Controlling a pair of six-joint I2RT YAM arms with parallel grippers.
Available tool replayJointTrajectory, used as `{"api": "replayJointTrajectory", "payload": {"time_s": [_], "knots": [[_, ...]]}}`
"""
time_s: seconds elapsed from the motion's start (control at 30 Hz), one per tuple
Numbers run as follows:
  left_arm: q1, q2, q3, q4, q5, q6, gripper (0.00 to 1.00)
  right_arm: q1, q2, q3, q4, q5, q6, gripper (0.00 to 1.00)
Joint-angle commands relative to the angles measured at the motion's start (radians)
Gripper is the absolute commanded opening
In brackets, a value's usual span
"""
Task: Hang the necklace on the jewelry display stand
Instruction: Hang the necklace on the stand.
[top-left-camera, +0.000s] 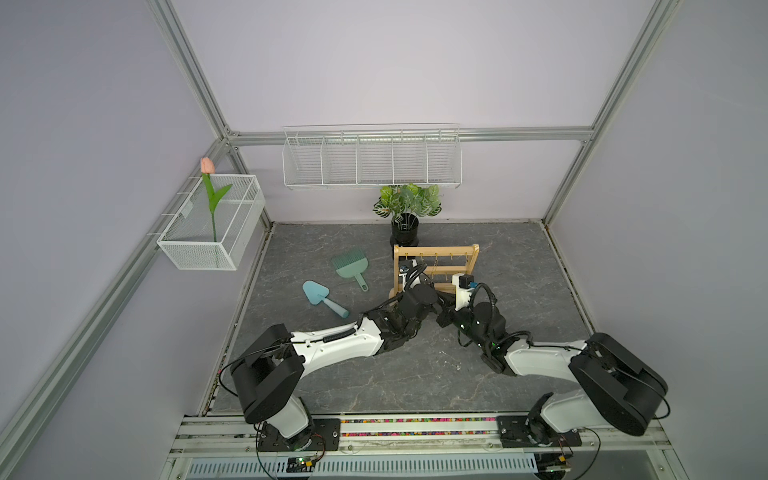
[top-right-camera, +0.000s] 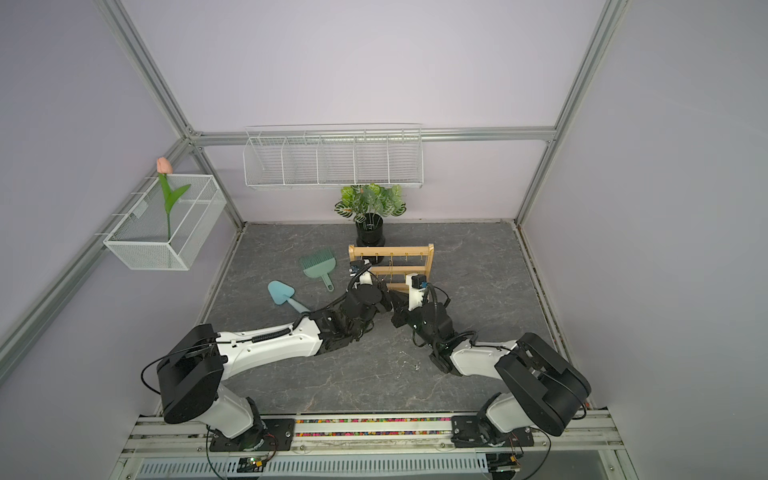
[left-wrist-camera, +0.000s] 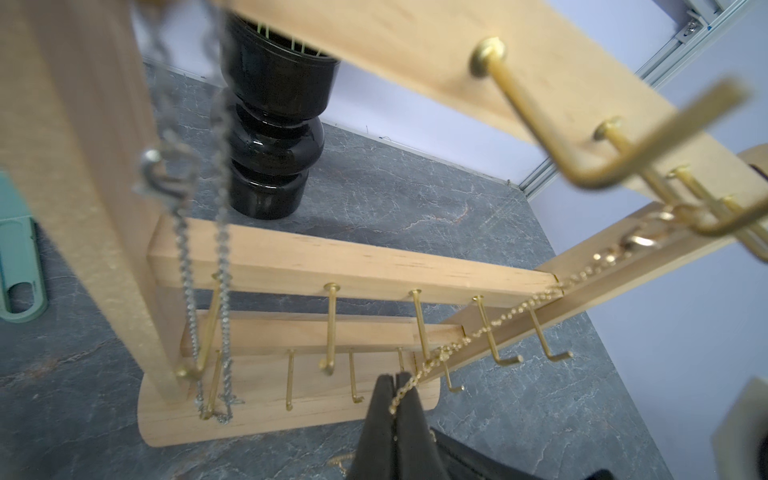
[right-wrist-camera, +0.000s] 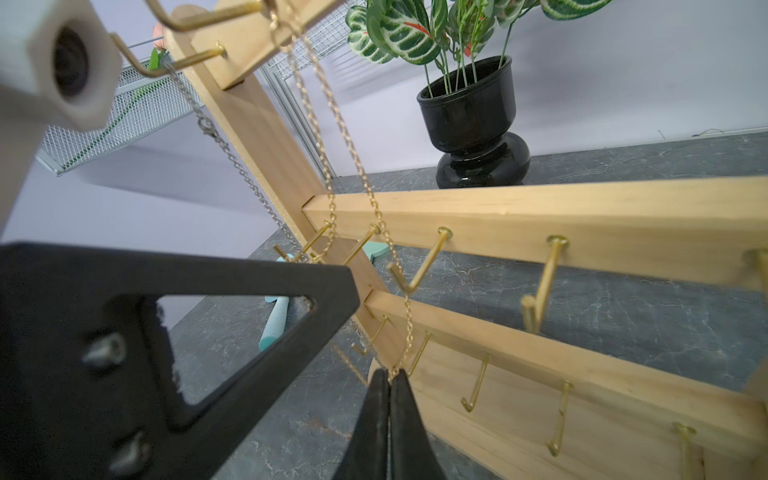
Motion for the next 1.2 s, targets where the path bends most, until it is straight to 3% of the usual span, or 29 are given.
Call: {"api": "replayJointTrajectory", "payload": {"time_s": [0.0, 0.53, 0.9, 1.17], "knots": [[0.003, -0.028, -0.012, -0.018, -0.029, -0.024, 0.00, 0.003, -0.025, -0.015, 0.006, -0.017, 0.018, 0.07], [0.002, -0.064, -0.031, -0.040, -0.060, -0.063, 0.00, 0.015, -0.060, -0.017, -0.015, -0.051, 0.038, 0.07], [0.002, -0.075, -0.024, -0.058, -0.067, -0.067, 0.00, 0.015, 0.021, 0.057, 0.003, -0.082, 0.028, 0.07], [0.001, -0.059, -0.023, -0.052, -0.059, -0.075, 0.00, 0.017, -0.024, 0.028, -0.022, -0.080, 0.028, 0.07]]}}
